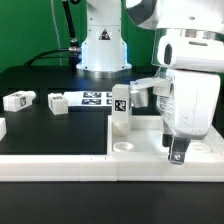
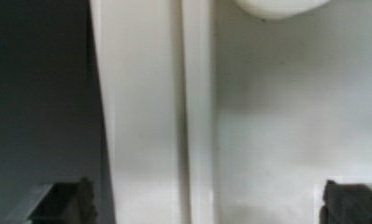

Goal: Assemble square table

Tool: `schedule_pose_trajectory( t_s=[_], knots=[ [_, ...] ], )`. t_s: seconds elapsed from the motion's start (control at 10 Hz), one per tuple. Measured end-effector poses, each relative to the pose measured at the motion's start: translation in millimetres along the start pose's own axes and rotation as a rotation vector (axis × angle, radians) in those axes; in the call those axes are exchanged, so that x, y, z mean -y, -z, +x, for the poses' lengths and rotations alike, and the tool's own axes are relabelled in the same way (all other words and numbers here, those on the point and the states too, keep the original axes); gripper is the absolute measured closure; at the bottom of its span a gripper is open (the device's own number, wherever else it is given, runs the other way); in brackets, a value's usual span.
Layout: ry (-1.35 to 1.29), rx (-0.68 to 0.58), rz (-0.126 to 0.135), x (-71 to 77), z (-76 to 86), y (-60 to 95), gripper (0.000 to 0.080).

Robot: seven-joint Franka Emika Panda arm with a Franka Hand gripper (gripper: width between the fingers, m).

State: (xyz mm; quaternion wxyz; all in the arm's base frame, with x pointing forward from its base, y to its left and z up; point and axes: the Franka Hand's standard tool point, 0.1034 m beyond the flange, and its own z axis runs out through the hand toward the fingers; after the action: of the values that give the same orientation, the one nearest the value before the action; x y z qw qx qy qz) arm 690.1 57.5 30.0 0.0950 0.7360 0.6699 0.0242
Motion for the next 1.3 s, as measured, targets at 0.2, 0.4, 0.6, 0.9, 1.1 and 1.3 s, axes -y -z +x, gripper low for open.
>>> schedule_pose_trajectory(
  t_s=[0.2,0.4,0.6,0.9,1.1,1.3],
  knots=[
    [-0.001,0.0,0.0,-0.1,-0.7,-0.1,0.0153],
    [-0.002,0.0,0.0,-0.2,-1.1,-0.1,0.0151],
    [-0.017,0.009,-0.007,-1.4,-15.9,23.5,0.0151],
    [-0.077,0.051,0.035,-1.8,-57.8,97.2,0.0151],
    [-0.111,0.05,0.028,-3.1,-58.1,96.3,0.0151],
    [-0.226,0.051,0.028,-2.5,-57.8,95.3,0.0151]
  ],
)
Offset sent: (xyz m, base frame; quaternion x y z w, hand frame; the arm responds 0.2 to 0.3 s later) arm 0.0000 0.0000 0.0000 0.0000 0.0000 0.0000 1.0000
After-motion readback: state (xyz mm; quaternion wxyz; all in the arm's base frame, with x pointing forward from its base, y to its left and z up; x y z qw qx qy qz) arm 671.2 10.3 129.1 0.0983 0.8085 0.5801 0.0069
